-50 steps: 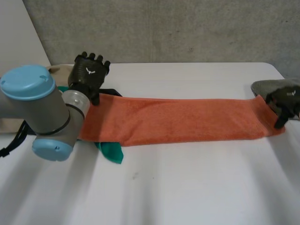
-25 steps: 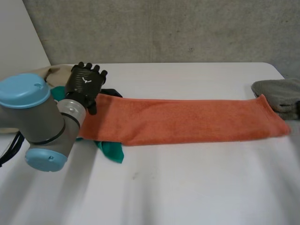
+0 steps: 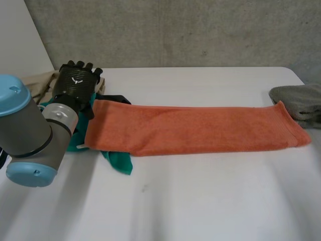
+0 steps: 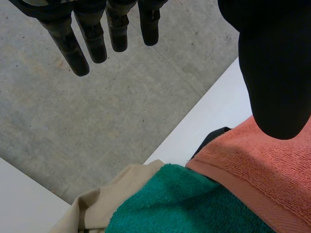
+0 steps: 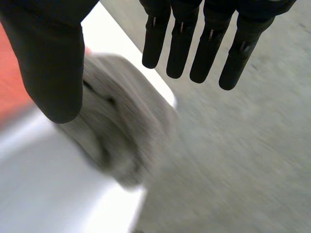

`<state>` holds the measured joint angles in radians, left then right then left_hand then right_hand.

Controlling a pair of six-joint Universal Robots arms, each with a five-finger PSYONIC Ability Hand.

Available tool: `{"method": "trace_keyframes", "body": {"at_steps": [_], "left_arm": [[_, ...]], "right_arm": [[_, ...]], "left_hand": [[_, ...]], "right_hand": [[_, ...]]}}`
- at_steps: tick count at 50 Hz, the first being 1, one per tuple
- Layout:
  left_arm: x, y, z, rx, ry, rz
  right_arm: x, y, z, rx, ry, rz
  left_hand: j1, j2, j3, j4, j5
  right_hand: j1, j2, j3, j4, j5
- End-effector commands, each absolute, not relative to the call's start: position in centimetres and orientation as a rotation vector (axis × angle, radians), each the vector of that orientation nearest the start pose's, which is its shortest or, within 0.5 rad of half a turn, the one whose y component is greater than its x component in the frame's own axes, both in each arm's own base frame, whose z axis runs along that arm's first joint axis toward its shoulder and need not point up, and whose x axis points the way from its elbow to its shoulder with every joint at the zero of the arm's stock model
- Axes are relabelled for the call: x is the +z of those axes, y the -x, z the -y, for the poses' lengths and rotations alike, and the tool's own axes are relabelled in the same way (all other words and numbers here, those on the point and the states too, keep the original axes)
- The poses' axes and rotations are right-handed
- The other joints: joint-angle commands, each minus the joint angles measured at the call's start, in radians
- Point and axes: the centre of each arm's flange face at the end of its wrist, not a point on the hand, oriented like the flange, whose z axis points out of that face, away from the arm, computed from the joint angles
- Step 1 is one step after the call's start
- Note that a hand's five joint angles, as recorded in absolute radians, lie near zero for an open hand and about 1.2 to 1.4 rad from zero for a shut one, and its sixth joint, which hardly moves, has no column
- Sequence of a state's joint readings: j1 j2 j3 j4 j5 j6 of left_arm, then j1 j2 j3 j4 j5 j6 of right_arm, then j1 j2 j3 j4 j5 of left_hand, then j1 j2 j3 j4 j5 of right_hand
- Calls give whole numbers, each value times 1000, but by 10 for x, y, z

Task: Fold the laundry.

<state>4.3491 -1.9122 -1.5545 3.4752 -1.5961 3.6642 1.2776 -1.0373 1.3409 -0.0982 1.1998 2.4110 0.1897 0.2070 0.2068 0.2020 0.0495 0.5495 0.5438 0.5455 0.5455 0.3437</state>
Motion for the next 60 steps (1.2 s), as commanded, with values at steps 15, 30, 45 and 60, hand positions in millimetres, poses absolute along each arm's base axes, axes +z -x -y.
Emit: {"method": "trace_keyframes", "body": {"at_steps": [15,30,45,60], "left_arm": [[216,252,303,-2100,-906,-1973],[216,246,304,-2095,-885,-1970],[222,231,308,-2094,-829,-1968],[219,224,300,-2088,-807,-1991]], "right_arm": [[113,-59,437,-1973,988,-2517],[149,15,443,-2240,807,-2660],[214,-92,442,-2563,1288,-2281],[150,-341,253,-2164,1923,-1021]], "left_hand": [[-15,-32,-32,-27,-49],[-15,-32,-32,-27,-49],[-15,-32,-32,-27,-49],[-15,-32,-32,-27,-49]], "right_hand": [[536,541,540,540,567],[847,852,851,851,878],[847,852,851,851,878],[847,852,851,851,878]]}}
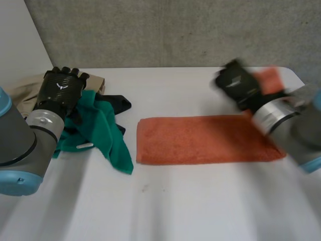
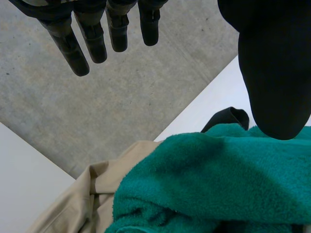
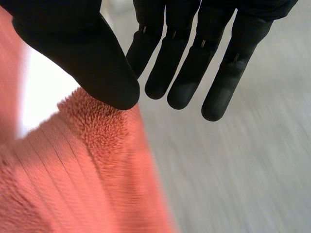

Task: Fold the laundry.

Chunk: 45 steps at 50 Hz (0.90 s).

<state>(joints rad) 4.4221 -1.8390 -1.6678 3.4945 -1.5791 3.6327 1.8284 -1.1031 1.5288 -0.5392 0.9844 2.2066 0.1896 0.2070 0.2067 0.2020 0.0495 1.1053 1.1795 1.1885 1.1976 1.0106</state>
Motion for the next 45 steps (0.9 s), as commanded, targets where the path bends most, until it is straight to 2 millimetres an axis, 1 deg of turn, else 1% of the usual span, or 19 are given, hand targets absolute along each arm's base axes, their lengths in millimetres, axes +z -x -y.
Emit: {"method": "trace_keyframes", "body": {"at_steps": [1,3,5,6,7,8,9,10,14,16,19,21,26,30,34,35,38,39,45], "left_arm": [[218,224,300,-2087,-809,-1993],[216,224,299,-2087,-814,-1994],[216,224,300,-2091,-812,-1991],[215,224,300,-2089,-813,-1993],[215,225,300,-2091,-816,-1993],[215,224,300,-2090,-815,-1993],[215,224,300,-2090,-815,-1993],[216,224,300,-2091,-814,-1991],[217,225,301,-2099,-813,-1985],[219,226,301,-2110,-817,-1977],[219,229,301,-2120,-823,-1971],[219,232,300,-2129,-832,-1969],[217,246,292,-2156,-885,-1967],[212,265,280,-2194,-964,-1972],[197,293,264,-2225,-1128,-2025],[191,307,256,-2247,-1215,-2047],[181,324,247,-2263,-1337,-2088],[175,335,243,-2270,-1409,-2108],[151,364,244,-2204,-1545,-2182]], "right_arm": [[145,-345,247,-2146,1945,-1009],[131,-352,239,-2105,2005,-1001],[130,-355,239,-2103,2045,-1003],[131,-355,240,-2109,2049,-1012],[132,-354,242,-2115,2046,-1034],[133,-352,247,-2120,2029,-1102],[133,-351,249,-2121,2009,-1144],[134,-350,251,-2120,1983,-1184],[161,-337,268,-2154,1749,-1371],[177,-325,277,-2146,1569,-1472],[191,-308,287,-2119,1368,-1579],[195,-301,291,-2101,1293,-1617],[189,-288,295,-2046,1212,-1732],[182,-277,297,-2005,1193,-1862],[175,-264,299,-1950,1157,-1999],[172,-259,301,-1928,1139,-2046],[170,-253,302,-1903,1107,-2103],[169,-251,303,-1889,1080,-2128],[165,-240,306,-1838,968,-2195]], "left_hand": [[-15,-32,-32,-27,-49],[-15,-32,-32,-27,-49],[-15,-32,-32,-27,-49],[-15,-32,-32,-27,-49],[-15,-32,-32,-27,-49],[-15,-32,-32,-27,-49],[-15,-32,-32,-27,-49],[-15,-32,-32,-27,-49],[-15,-32,-32,-27,-49],[-15,-32,-32,-27,-49],[-15,-32,-32,-27,-49],[-15,-32,-32,-27,-49],[-15,-32,-32,-27,-49],[-15,-32,-32,-27,-49],[-15,-32,-32,-27,-49],[78,61,61,66,44],[194,176,177,181,159],[273,255,255,260,238],[435,417,418,422,400]], "right_hand": [[291,217,208,199,211],[291,217,208,199,211],[291,217,208,199,211],[212,138,129,120,132],[-100,-174,-183,-192,-180],[-841,-915,-924,-933,-921],[-931,-1005,-1014,-1023,-1011],[-931,-1005,-1014,-1023,-1011],[-931,-1005,-1014,-1023,-1011],[-931,-1005,-1014,-1023,-1011],[-931,-1005,-1014,-1023,-1011],[-931,-1005,-1014,-1023,-1011],[-931,-1005,-1014,-1023,-1011],[-931,-1005,-1014,-1023,-1011],[-931,-1005,-1014,-1023,-1011],[-931,-1005,-1014,-1023,-1011],[-931,-1005,-1014,-1023,-1011],[-931,-1005,-1014,-1023,-1011],[-931,-1005,-1014,-1023,-1011]]}}
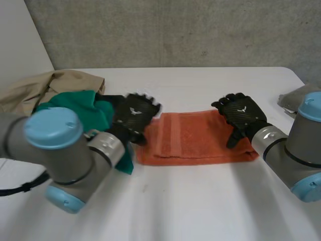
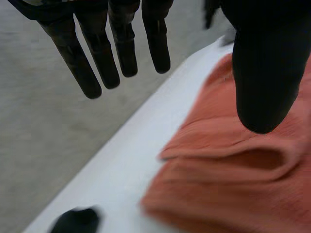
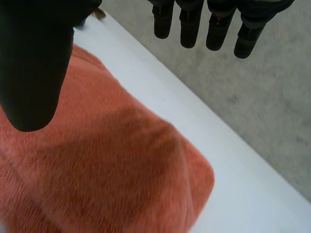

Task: Fold the laundry.

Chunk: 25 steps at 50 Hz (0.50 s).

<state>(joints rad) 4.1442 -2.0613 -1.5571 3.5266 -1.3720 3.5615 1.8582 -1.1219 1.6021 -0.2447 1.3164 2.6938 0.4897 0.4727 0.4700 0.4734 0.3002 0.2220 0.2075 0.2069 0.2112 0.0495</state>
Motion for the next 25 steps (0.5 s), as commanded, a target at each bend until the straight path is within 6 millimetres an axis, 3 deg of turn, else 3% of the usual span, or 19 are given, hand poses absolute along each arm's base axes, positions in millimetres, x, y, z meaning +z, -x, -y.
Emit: {"method": "trace_keyframes", "body": {"at_steps": [1,6,12,16,18,25], "left_arm": [[148,366,246,-2191,-1543,-2188],[130,371,260,-2080,-1529,-2256],[123,369,267,-2010,-1522,-2308],[121,370,266,-1999,-1534,-2308],[121,371,265,-1993,-1532,-2300],[131,358,265,-1927,-1443,-2171]], "right_arm": [[164,-239,306,-1832,959,-2200],[157,-234,306,-1813,939,-2229],[158,-230,310,-1826,937,-2234],[159,-229,311,-1837,929,-2236],[160,-229,311,-1833,929,-2238],[165,-227,308,-1822,923,-2254]], "left_hand": [[149,166,169,166,164],[252,269,272,268,267],[375,392,395,391,390],[577,594,597,594,592],[905,922,924,921,920],[907,924,926,923,922]], "right_hand": [[-48,-33,-32,-37,-50],[-48,-33,-32,-37,-50],[-48,-33,-32,-37,-50],[-48,-33,-32,-37,-50],[-48,-33,-32,-37,-50],[-48,-33,-32,-37,-50]]}}
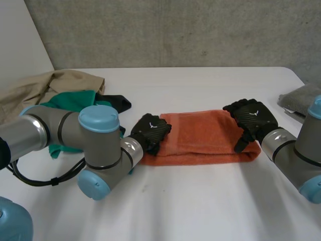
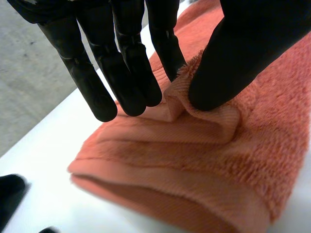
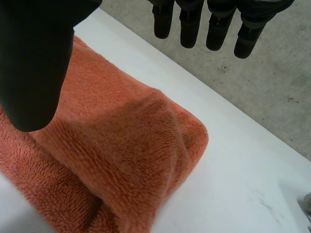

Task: Fold the laundry.

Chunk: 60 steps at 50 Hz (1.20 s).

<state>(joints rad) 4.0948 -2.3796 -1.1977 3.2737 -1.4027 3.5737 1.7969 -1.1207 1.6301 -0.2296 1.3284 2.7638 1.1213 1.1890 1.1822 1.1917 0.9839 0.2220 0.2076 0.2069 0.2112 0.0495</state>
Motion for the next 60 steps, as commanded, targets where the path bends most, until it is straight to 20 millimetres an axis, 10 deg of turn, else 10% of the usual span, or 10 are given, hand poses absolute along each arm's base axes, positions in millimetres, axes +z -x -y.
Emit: {"method": "trace_keyframes", "body": {"at_steps": [1,15,22,28,31,38,45,54,57,60], "left_arm": [[136,353,263,-1906,-1413,-2134],[138,340,234,-1816,-1545,-1921],[136,344,224,-1813,-1595,-1898],[150,336,230,-1831,-1491,-1899],[154,333,231,-1836,-1463,-1906],[169,320,232,-1874,-1385,-1937],[181,307,236,-1910,-1302,-1959],[196,288,256,-1952,-1135,-2004],[202,284,262,-1986,-1067,-2038],[209,283,267,-2034,-1004,-2064]], "right_arm": [[166,-226,306,-1803,929,-2269],[135,-239,292,-1638,988,-2343],[123,-241,302,-1737,983,-2366],[123,-226,314,-1880,1025,-2427],[127,-221,317,-1943,1080,-2442],[152,-223,322,-2190,1416,-2348],[181,-289,291,-2443,1723,-1818],[110,-375,191,-2126,2071,-1062],[109,-376,199,-2161,2114,-1134],[121,-367,217,-2208,1975,-1375]], "left_hand": [[275,207,214,205,238],[275,207,214,205,238],[-522,-590,-583,-593,-560],[-667,-735,-728,-738,-704],[-670,-738,-731,-741,-707],[-670,-738,-731,-741,-707],[-679,-746,-740,-749,-716],[-767,-834,-828,-837,-804],[-793,-861,-854,-864,-830],[-852,-919,-913,-922,-889]], "right_hand": [[-48,-33,-32,-37,-50],[79,93,94,90,77],[246,260,261,257,244],[1172,1186,1187,1183,1170],[1174,1189,1189,1185,1172],[1174,1189,1189,1185,1172],[1174,1189,1189,1185,1172],[1174,1189,1189,1185,1172],[-48,-33,-32,-37,-50],[-48,-33,-32,-37,-50]]}}
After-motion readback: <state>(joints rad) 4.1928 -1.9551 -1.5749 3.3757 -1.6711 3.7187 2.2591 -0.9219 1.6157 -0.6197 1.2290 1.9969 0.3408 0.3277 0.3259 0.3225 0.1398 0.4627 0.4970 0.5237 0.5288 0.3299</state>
